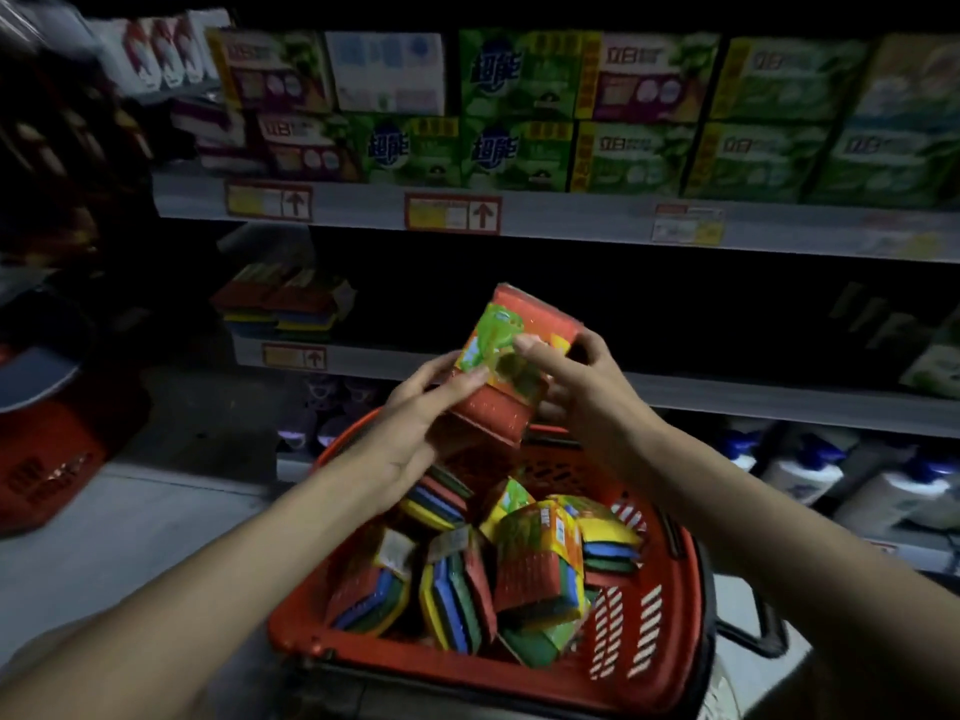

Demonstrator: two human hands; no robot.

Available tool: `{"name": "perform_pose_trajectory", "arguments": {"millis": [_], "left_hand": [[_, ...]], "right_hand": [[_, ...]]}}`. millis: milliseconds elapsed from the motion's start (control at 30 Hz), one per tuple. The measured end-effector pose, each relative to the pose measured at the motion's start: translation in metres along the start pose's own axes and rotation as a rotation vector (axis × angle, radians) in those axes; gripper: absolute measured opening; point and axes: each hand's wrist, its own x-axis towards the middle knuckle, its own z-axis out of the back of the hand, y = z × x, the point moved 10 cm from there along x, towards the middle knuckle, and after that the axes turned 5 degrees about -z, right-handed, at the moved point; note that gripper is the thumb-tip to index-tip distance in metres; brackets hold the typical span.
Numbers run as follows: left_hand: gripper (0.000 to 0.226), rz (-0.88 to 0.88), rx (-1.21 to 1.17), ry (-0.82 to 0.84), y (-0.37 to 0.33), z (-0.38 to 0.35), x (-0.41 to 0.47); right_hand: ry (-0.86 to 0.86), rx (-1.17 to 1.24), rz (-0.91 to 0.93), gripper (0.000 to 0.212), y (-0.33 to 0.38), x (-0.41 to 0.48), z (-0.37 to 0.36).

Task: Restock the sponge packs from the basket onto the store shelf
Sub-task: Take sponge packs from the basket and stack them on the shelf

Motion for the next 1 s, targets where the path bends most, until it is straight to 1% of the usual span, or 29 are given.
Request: {"name": "perform_pose_trajectory", "arguments": {"millis": [33, 67, 133, 200, 300, 400, 467, 533, 667, 800, 933, 1000], "left_hand": [[0.051, 0.004, -0.057, -0.010, 0.004, -0.001, 0.002], [0.048, 0.014, -0.082, -0.017, 0.010, -0.001, 0.003], [0.047, 0.053, -0.054, -0.051, 0.024, 0.000, 0.000], [0.047, 0.100, -0.019, -0.099, 0.036, 0.005, -0.002], [0.048, 0.162, -0.057, -0.122, 0.043, 0.011, -0.002], [0.049, 0.180, -0.038, -0.090, 0.041, 0.011, 0.007], [0.050, 0.176, -0.015, -0.071, 0.038, 0.009, 0.011], [0.050, 0.176, -0.005, -0.073, 0.037, 0.008, 0.013], [0.049, 0.183, -0.032, -0.091, 0.038, 0.009, 0.014], [0.049, 0.197, -0.035, -0.114, 0.039, 0.009, 0.014], [0.039, 0.177, -0.052, -0.144, 0.036, 0.014, 0.012], [0.038, 0.144, -0.064, -0.159, 0.030, 0.018, 0.011]], "right_hand": [[0.022, -0.006, -0.022, 0.087, -0.005, 0.004, -0.007], [0.028, -0.016, -0.034, 0.084, -0.012, 0.008, -0.010], [0.002, 0.021, -0.060, 0.078, -0.027, 0.016, -0.011], [-0.006, 0.070, -0.122, 0.079, -0.042, 0.024, -0.011], [-0.019, 0.040, -0.169, 0.080, -0.052, 0.031, -0.010], [-0.057, 0.019, -0.158, 0.072, -0.049, 0.036, -0.004], [-0.071, 0.016, -0.143, 0.072, -0.045, 0.040, -0.002], [-0.086, 0.009, -0.140, 0.071, -0.043, 0.042, -0.002], [-0.095, 0.019, -0.127, 0.062, -0.042, 0.042, -0.004], [-0.134, 0.052, -0.127, 0.070, -0.039, 0.047, -0.001], [-0.119, 0.049, -0.121, 0.076, -0.040, 0.047, -0.007], [-0.088, 0.051, -0.113, 0.083, -0.039, 0.048, -0.013]]}}
